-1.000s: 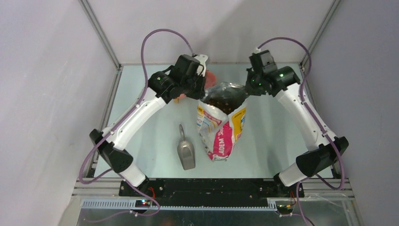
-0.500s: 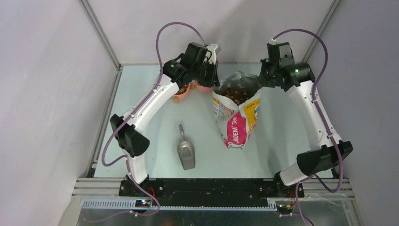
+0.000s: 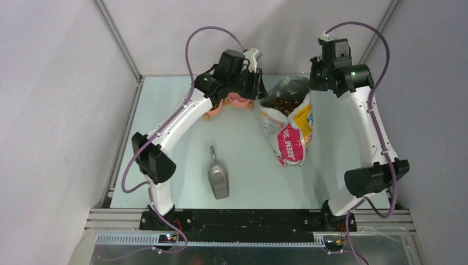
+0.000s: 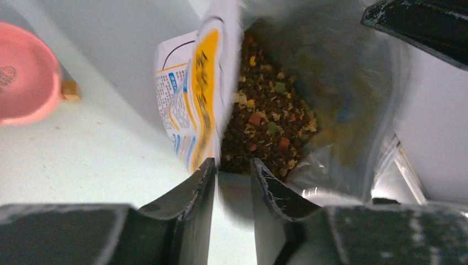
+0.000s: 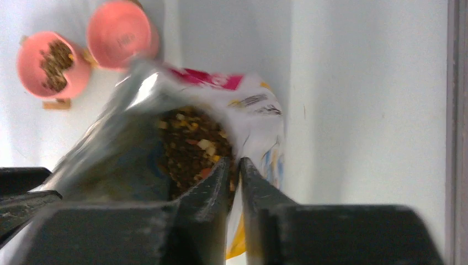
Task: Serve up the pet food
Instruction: Move the pet food bag to the center of the board, then pick up the spatula from the center of the board.
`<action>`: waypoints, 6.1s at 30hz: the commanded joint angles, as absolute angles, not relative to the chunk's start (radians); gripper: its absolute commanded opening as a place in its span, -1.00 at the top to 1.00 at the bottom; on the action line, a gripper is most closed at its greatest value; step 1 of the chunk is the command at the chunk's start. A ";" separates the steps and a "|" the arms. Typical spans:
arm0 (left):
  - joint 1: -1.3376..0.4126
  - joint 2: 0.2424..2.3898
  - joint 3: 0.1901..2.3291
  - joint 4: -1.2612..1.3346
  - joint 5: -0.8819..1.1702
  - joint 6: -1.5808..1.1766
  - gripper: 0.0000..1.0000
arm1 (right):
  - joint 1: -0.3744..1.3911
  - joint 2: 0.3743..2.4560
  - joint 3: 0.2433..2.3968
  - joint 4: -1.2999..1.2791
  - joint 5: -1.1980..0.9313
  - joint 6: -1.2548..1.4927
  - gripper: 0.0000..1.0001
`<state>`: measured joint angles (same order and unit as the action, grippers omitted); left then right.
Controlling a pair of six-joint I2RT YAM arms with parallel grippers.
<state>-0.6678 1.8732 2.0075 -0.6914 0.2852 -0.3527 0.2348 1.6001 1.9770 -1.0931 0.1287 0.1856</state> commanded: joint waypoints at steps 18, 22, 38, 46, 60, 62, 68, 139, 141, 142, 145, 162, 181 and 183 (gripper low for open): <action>-0.403 1.508 1.394 -0.625 -0.060 -0.475 -0.33 | 0.232 1.460 1.898 -0.737 -0.116 0.218 -0.53; -0.403 1.509 1.241 -0.641 -0.060 -0.518 -0.23 | 0.256 1.428 1.822 -0.643 -0.164 0.278 -0.43; -0.433 1.494 0.841 -0.299 0.191 -0.660 -0.41 | 0.246 1.400 1.714 -0.639 -0.208 0.278 -0.44; -0.434 1.513 0.805 -0.222 0.231 -0.685 0.25 | 0.237 1.367 1.687 -0.618 -0.223 0.284 -0.44; -0.413 1.561 0.957 -0.371 0.221 -0.565 1.00 | 0.307 1.349 1.676 -0.629 -0.211 0.237 -0.55; -0.407 1.557 1.031 -0.425 0.206 -0.561 1.00 | 0.363 1.343 1.675 -0.625 -0.175 0.192 -0.58; -0.384 1.552 1.228 -0.565 0.166 -0.586 1.00 | 0.521 1.326 1.614 -0.565 -0.152 0.194 -0.63; -0.222 1.344 1.408 -0.505 1.039 -0.429 0.05 | 0.619 1.687 1.812 -0.946 -0.711 -0.196 1.00; -0.223 1.346 1.408 -0.512 1.046 -0.432 0.09 | 0.623 1.689 1.813 -0.944 -0.693 -0.190 1.00; -0.223 1.346 1.408 -0.517 1.049 -0.424 0.13 | 0.625 1.691 1.816 -0.943 -0.688 -0.189 1.00; -0.223 1.343 1.405 -0.549 1.053 -0.400 0.17 | 0.631 1.696 1.825 -0.953 -0.680 -0.202 1.00; -0.221 1.337 1.425 -0.602 1.036 -0.341 1.00 | 0.666 1.727 1.873 -0.994 -0.614 -0.218 0.90; -0.052 1.276 1.678 -0.655 0.249 -0.378 1.00 | 0.383 1.309 1.721 -0.621 0.362 0.183 -0.72; -0.052 1.273 1.685 -0.658 0.225 -0.383 1.00 | 0.302 1.290 1.694 -0.647 0.412 0.234 -0.71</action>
<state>-0.0559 1.3151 1.6306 -0.6613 0.3805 -0.3904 0.4141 1.3056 1.7466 -0.6582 0.0235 0.0879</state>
